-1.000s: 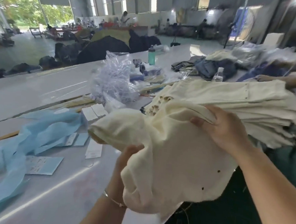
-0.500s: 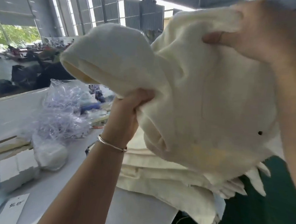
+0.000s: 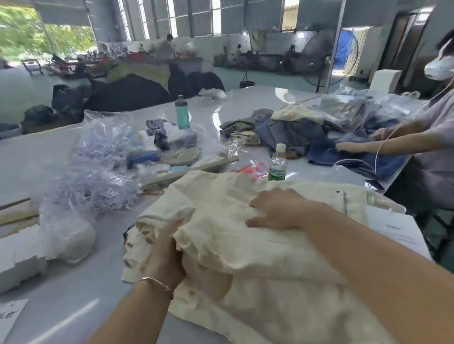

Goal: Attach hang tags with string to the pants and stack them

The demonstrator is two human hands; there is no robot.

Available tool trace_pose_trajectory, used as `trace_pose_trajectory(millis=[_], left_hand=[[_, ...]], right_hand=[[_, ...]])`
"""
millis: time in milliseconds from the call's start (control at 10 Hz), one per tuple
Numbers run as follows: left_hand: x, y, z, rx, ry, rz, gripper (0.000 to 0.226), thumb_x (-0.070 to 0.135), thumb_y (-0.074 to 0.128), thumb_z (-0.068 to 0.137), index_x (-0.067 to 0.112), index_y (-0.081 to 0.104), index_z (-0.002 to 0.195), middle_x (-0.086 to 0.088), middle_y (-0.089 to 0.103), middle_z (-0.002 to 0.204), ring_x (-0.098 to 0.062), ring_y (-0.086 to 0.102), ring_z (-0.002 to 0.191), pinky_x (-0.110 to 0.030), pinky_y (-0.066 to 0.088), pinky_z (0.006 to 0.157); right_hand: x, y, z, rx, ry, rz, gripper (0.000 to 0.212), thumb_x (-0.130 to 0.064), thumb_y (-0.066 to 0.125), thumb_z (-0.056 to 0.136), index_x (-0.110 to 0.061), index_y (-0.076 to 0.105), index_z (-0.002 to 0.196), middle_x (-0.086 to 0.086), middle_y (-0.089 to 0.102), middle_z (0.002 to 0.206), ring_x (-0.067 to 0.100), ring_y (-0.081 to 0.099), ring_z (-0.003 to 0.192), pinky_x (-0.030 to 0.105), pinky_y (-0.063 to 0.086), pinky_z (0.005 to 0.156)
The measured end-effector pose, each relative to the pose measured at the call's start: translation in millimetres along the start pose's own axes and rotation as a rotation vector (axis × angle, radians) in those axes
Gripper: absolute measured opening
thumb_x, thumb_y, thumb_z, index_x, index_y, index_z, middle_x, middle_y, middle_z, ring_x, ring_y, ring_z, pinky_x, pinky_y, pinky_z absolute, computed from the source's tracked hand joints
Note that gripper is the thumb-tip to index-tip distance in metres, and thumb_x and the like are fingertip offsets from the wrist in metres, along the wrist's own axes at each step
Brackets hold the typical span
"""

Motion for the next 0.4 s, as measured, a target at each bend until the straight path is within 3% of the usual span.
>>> trace_pose_trajectory(millis=[100,200,300,400], left_hand=[[-3,1,-4,-0.038,-0.057,0.003,0.028,0.029,0.061,0.084,0.007,0.078,0.083,-0.012,0.074,0.077,-0.024,0.072,0.062,-0.028,0.055,0.048],[-10,-12,-4,0.043,-0.123,0.12,0.044,0.015,0.054,0.088,0.008,0.067,0.046,-0.006,0.06,0.044,-0.017,0.058,0.034,-0.017,0.044,0.036],[-7,-31,-11,0.122,-0.114,0.205,0.036,0.009,0.059,0.087,0.011,0.058,0.051,-0.002,0.049,0.045,-0.012,0.046,0.031,-0.014,0.036,0.036],[1,-58,-20,0.191,-0.127,0.166,0.017,0.003,0.061,0.088,0.002,0.062,0.071,-0.006,0.058,0.058,-0.013,0.056,0.045,-0.018,0.047,0.036]], right_hand=[[3,6,4,0.016,-0.03,-0.018,0.066,-0.074,0.034,0.087,-0.034,0.04,0.14,-0.001,0.043,0.143,0.025,0.037,0.132,0.044,0.031,0.107],[-3,12,8,0.033,-0.037,-0.024,0.064,-0.071,0.034,0.089,-0.035,0.038,0.142,-0.002,0.039,0.147,0.023,0.033,0.136,0.043,0.027,0.11],[-11,4,1,0.062,-0.02,0.062,0.053,-0.063,0.046,0.089,-0.034,0.05,0.133,-0.006,0.048,0.138,0.02,0.042,0.129,0.038,0.033,0.105],[-19,-19,-18,0.195,-0.034,0.272,0.024,-0.042,0.062,0.088,-0.026,0.066,0.106,-0.009,0.061,0.105,0.017,0.055,0.109,0.028,0.04,0.087]])
Point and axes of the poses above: each hand's wrist, its own z-axis towards the middle knuckle, its own y-axis out of the palm, x = y × z, the point moved 5 cm from there along z, towards the middle knuckle
